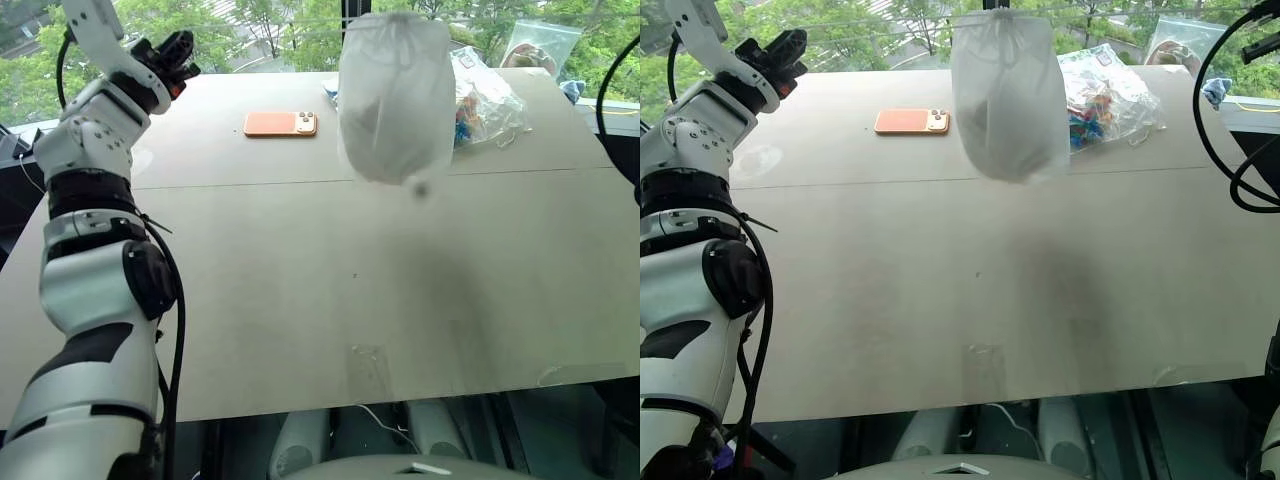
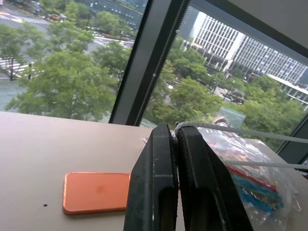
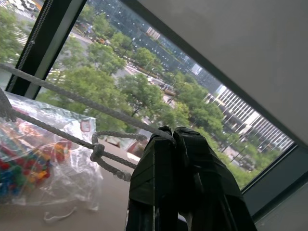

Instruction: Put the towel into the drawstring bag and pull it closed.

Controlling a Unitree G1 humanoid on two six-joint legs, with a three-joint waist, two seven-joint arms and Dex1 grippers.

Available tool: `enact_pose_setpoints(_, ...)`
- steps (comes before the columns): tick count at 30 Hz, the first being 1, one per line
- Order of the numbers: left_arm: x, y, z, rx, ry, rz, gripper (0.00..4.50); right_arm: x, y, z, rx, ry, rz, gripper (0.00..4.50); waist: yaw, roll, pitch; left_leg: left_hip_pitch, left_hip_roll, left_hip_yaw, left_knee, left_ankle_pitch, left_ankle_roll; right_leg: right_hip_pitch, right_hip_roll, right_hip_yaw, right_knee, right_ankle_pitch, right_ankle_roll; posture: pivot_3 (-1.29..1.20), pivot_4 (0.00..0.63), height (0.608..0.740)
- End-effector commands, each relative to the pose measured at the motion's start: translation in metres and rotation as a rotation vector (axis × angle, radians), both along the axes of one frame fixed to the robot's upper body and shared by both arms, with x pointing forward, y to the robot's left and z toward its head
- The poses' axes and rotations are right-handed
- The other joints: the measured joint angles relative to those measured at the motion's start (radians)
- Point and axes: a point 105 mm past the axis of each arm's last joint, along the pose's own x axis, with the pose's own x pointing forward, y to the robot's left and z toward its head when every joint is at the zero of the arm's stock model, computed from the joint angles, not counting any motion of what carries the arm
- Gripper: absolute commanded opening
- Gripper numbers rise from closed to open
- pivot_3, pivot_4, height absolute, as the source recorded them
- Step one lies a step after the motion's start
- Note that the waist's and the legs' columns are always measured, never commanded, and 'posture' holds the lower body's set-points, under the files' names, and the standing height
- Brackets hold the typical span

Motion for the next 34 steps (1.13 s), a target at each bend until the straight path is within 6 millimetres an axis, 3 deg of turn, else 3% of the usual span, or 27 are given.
enact_pose_setpoints(1,-0.024,-0.026,-0.027,0.138,-0.029,-0.120,0.03,-0.026,0.065,-0.053,0.137,0.185,0.423,0.00,-0.002,-0.001,-0.001,0.000,0.000,0.000,-0.001,0.000,0.000,0.000,0.000,0.000,-0.001,0.000,0.000,0.00,0.150,0.740)
enact_pose_setpoints(5,-0.042,-0.041,-0.096,0.116,0.110,-0.134,0.03,-0.054,0.112,-0.145,0.204,0.467,0.600,0.00,0.001,0.001,-0.001,0.009,0.006,-0.001,-0.003,-0.002,0.002,0.009,0.000,0.003,-0.003,0.000,0.000,0.00,0.150,0.740)
enact_pose_setpoints(8,-0.062,-0.058,-0.143,0.192,0.187,-0.154,0.03,-0.067,0.122,-0.217,0.186,0.637,0.541,0.00,0.005,-0.001,-0.002,0.002,0.003,0.000,0.002,-0.002,0.003,0.001,0.000,0.002,0.003,0.000,-0.001,0.00,0.150,0.740)
enact_pose_setpoints(12,-0.080,-0.074,-0.160,0.170,0.187,-0.163,0.03,-0.079,0.127,-0.265,0.114,0.714,0.502,0.00,0.011,-0.001,-0.002,0.011,0.003,-0.001,0.006,-0.002,0.004,0.012,0.000,0.000,0.001,-0.002,-0.003,0.00,0.150,0.740)
enact_pose_setpoints(14,-0.085,-0.091,-0.165,0.138,0.184,-0.210,0.03,-0.076,0.129,-0.271,0.191,0.681,0.486,0.00,0.012,-0.001,-0.002,0.012,0.005,-0.001,0.012,-0.002,0.004,0.015,0.001,-0.002,0.001,-0.004,-0.002,0.00,0.150,0.740)
enact_pose_setpoints(16,-0.092,-0.109,-0.164,0.151,0.159,-0.290,0.68,-0.075,0.136,-0.274,0.139,0.666,0.513,1.06,0.013,0.000,-0.002,0.012,0.007,-0.001,0.015,-0.002,0.003,0.016,0.002,-0.003,0.001,-0.002,-0.003,0.00,0.150,0.740)
enact_pose_setpoints(18,-0.102,-0.113,-0.160,0.170,0.124,-0.339,1.12,-0.079,0.135,-0.275,0.073,0.666,0.523,1.66,0.011,0.000,-0.002,0.012,0.007,-0.001,0.016,-0.002,0.003,0.016,0.003,-0.003,0.002,-0.001,-0.003,0.00,0.150,0.740)
enact_pose_setpoints(24,-0.136,-0.062,-0.167,0.341,0.108,-0.288,3.94,-0.104,0.103,-0.242,0.098,0.582,0.506,4.48,0.006,0.001,-0.003,0.012,0.010,0.000,0.012,-0.002,0.003,0.014,0.006,-0.001,0.002,0.000,-0.006,0.00,0.150,0.740)
enact_pose_setpoints(25,-0.142,-0.055,-0.168,0.358,0.112,-0.283,4.39,-0.110,0.100,-0.235,0.112,0.570,0.515,4.50,0.006,0.001,-0.003,0.012,0.010,0.000,0.012,-0.002,0.003,0.014,0.007,-0.001,0.002,0.001,-0.008,0.00,0.150,0.740)
enact_pose_setpoints(26,-0.151,-0.048,-0.172,0.384,0.133,-0.274,4.46,-0.119,0.098,-0.227,0.125,0.563,0.532,4.50,0.008,0.001,-0.003,0.012,0.010,-0.001,0.012,-0.002,0.003,0.014,0.007,-0.002,0.001,0.001,-0.008,0.00,0.150,0.740)
enact_pose_setpoints(29,-0.168,-0.039,-0.182,0.420,0.175,-0.261,4.46,-0.132,0.091,-0.217,0.103,0.548,0.535,4.50,0.014,0.002,-0.003,0.011,0.011,-0.001,0.012,-0.003,0.003,0.015,0.006,-0.002,-0.002,-0.002,-0.004,0.00,0.150,0.740)
enact_pose_setpoints(34,-0.182,-0.040,-0.191,0.402,0.200,-0.244,4.46,-0.125,0.074,-0.216,0.088,0.531,0.465,4.50,0.019,0.001,-0.003,0.011,0.012,-0.001,0.013,-0.006,-0.001,0.017,-0.001,-0.003,-0.008,-0.002,-0.004,0.00,0.150,0.740)
